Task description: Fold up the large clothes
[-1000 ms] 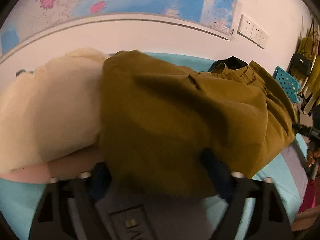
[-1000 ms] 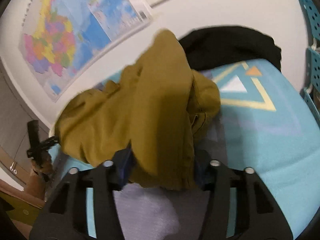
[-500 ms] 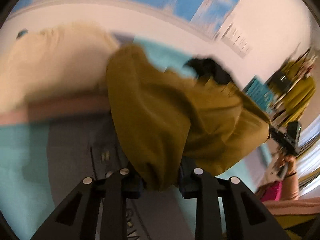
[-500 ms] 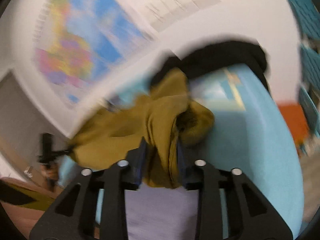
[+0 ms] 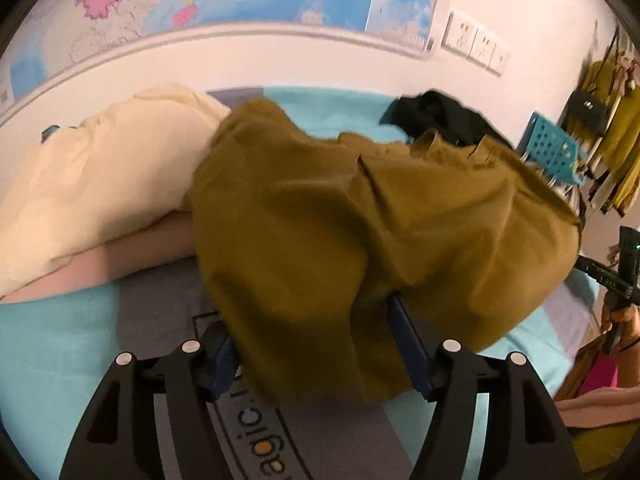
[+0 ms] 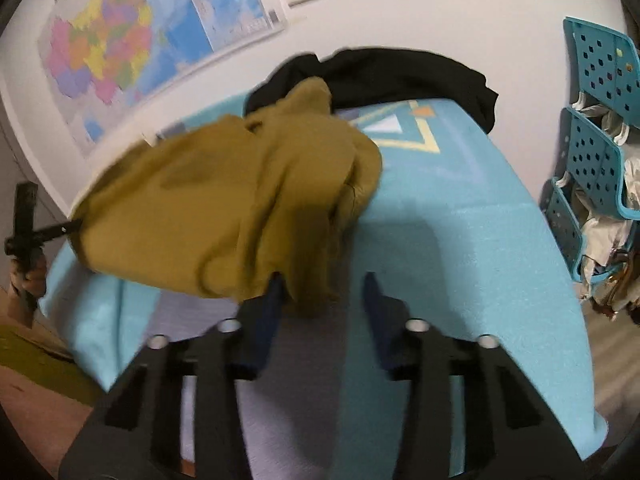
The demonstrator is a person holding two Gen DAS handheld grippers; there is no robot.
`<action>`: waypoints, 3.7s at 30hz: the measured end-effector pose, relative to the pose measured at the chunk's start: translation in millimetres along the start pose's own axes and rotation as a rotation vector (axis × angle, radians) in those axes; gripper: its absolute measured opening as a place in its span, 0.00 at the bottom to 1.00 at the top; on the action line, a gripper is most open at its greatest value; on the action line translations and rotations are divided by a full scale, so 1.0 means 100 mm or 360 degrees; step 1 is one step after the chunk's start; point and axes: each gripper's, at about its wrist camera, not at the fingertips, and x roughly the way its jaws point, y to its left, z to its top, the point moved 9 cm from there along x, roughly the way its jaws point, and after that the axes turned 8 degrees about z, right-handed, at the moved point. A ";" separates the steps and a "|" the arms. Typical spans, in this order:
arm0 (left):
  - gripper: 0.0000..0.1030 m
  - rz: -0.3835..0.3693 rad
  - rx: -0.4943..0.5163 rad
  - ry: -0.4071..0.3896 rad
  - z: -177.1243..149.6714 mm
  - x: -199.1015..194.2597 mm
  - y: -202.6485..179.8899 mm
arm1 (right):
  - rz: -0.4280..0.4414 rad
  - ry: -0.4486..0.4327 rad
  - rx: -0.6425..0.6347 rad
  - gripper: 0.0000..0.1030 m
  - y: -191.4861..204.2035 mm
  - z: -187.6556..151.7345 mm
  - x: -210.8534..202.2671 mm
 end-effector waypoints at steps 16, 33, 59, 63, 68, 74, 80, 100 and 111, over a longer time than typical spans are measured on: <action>0.52 0.0098 0.0017 -0.0109 0.19 -0.09 0.00 | -0.0031 -0.0294 -0.0019 0.24 0.17 0.56 -0.52; 0.70 -0.0028 0.0321 -0.0107 0.75 0.27 -0.72 | 0.0349 0.0384 -0.0273 0.58 1.71 1.44 1.66; 0.70 -0.0065 0.0177 -0.0009 0.82 0.66 -0.57 | -0.0127 0.0152 -0.0492 0.59 1.25 1.69 1.21; 0.70 -0.0063 0.0169 0.0004 0.83 0.72 -0.60 | -0.0262 0.0389 -0.0436 0.56 0.85 1.37 1.44; 0.70 -0.0057 0.0165 0.0016 0.81 0.71 -0.59 | -0.0210 0.0351 -0.0423 0.03 0.81 1.35 1.46; 0.70 -0.0046 0.0154 0.0014 0.81 0.72 -0.59 | -0.0176 0.0050 -0.0289 0.03 0.75 1.73 1.08; 0.70 0.0012 0.0165 0.0027 0.80 0.77 -0.60 | -0.0223 0.0281 -0.0243 0.12 0.58 1.48 1.49; 0.75 0.0136 0.0223 -0.0071 0.71 0.65 -0.60 | -0.0243 0.0131 -0.0145 0.38 0.34 0.94 0.66; 0.74 -0.0013 0.0159 -0.0177 0.60 0.32 -0.51 | 0.0037 -0.0076 -0.0127 0.47 0.80 0.98 0.32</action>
